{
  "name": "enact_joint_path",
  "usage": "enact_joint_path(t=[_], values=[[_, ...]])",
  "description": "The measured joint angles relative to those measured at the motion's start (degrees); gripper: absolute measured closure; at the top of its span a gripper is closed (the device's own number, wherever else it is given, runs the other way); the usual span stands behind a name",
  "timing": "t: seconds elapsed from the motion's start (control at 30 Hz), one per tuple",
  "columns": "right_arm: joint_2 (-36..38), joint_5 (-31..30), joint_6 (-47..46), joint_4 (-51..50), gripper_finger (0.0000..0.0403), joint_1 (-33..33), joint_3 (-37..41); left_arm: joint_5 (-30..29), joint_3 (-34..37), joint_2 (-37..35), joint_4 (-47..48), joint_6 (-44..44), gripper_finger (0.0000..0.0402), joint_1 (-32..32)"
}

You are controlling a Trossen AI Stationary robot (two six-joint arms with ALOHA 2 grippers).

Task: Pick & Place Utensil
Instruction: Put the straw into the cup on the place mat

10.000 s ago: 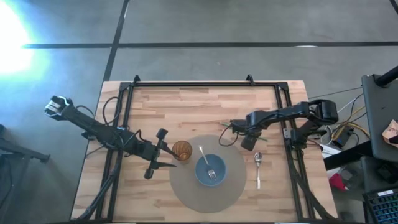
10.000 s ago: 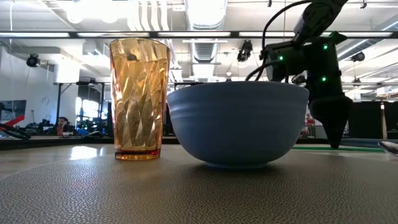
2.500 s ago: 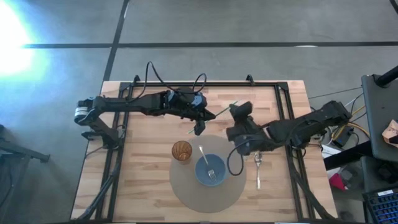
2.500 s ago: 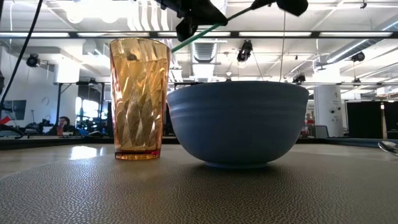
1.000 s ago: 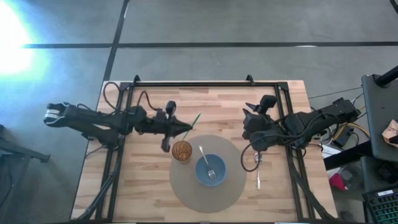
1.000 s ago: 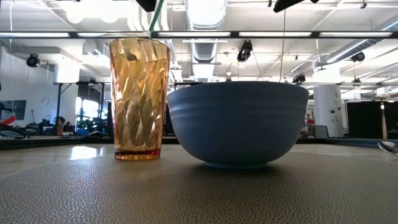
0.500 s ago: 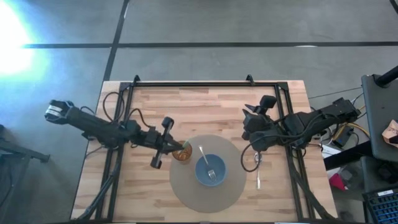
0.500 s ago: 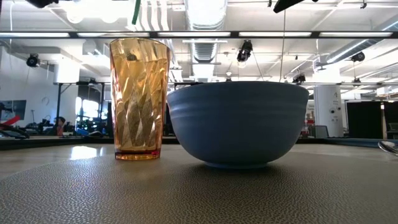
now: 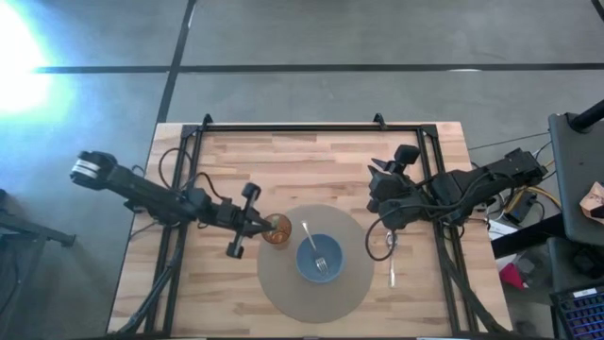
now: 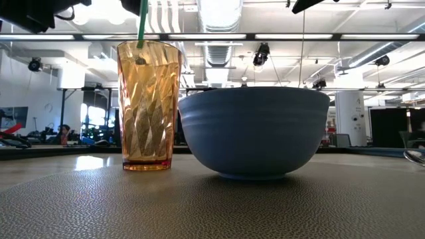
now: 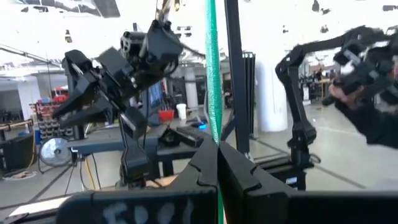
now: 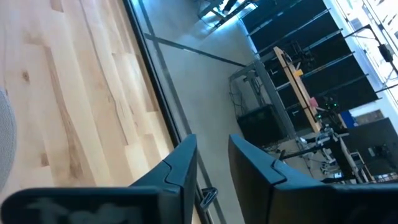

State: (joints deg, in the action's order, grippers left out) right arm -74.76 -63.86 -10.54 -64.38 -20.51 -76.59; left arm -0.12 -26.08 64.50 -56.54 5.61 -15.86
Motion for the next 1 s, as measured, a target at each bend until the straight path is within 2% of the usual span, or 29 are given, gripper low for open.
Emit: enact_joint_path(t=[0.17, 0.57, 0.8, 1.0], values=[[0.0, 0.0, 0.0, 0.1, 0.0312, 0.0, 0.0, -0.2, 0.2, 3.4, -1.7, 1.5, 0.0401, 0.0], [0.0, 0.0, 0.0, 0.2, 0.0327, 0.0, 0.0, -7.7, 0.1, 12.7, -10.1, 1.9, 0.0401, 0.0], [0.0, 0.0, -1.4, 0.2, 0.0319, 0.0, 0.5, -11.5, 0.2, 15.2, -10.5, -0.2, 0.0401, -0.1], [0.0, 1.0, -1.5, 0.1, 0.0312, 0.0, 1.4, -16.7, 1.8, 14.6, -10.5, -1.9, 0.0401, -0.1]])
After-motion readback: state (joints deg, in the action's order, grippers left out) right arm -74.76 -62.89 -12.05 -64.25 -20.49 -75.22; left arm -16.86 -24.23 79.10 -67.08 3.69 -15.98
